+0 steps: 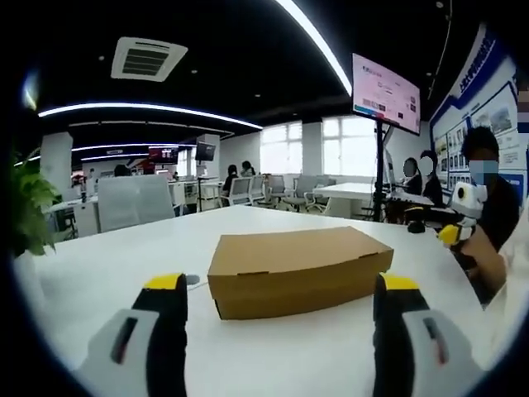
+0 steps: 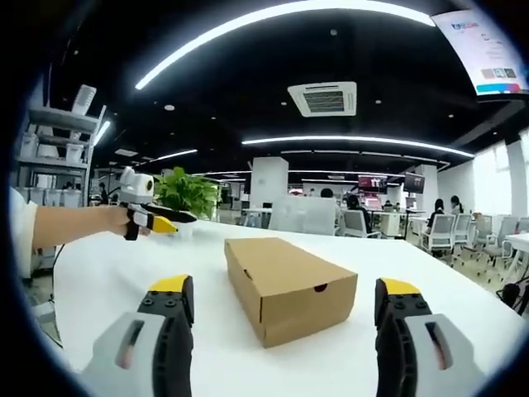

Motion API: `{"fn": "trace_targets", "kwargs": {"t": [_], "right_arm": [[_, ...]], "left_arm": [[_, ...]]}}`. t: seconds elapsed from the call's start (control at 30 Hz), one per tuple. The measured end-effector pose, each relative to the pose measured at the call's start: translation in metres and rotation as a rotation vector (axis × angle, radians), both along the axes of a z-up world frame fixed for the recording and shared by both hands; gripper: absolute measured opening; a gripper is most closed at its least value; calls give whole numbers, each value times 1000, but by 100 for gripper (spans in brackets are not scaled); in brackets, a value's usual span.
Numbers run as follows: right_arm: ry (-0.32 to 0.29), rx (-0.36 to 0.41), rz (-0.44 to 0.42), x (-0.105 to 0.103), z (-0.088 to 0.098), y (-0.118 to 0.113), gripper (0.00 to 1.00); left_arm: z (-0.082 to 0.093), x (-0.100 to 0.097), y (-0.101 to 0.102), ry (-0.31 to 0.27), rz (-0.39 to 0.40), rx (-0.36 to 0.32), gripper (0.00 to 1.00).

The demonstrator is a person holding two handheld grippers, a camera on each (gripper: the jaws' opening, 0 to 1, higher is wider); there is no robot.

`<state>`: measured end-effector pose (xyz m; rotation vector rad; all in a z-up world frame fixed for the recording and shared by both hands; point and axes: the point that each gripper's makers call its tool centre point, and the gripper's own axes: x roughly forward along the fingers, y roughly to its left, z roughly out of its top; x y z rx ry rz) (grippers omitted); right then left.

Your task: Operate the shoe box by opening the lid, removing the specified soft item, and placing it in the target area until the item is outside and the box remains undamaged.

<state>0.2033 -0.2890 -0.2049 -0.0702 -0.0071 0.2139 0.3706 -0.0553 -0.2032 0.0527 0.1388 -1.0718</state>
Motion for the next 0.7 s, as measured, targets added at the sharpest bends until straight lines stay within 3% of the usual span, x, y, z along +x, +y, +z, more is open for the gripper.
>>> {"fn": "trace_targets", "kwargs": {"t": [0.07,0.17,0.27,0.43,0.6,0.7], "right_arm": [[5,7,0,2,-1,-1,94],[16,15,0,5,-5,-3,94],[44,21,7,10,-10,-4,93],[74,22,5,16,-15,0,92],[72,16,19,22,-17,12,93],[36,14,2,26,-9,14,94]], "left_arm": [[-2,0,-1,17,-8,1,83],[-2,6,-4,9,1,-14,92],[-5,12,-7,16,8,-5,90],[-8,17,-10,19,5,5,96],[-19,20,-7,-5,0,60,98],[-21,25,-3,-6,2,66,98]]}}
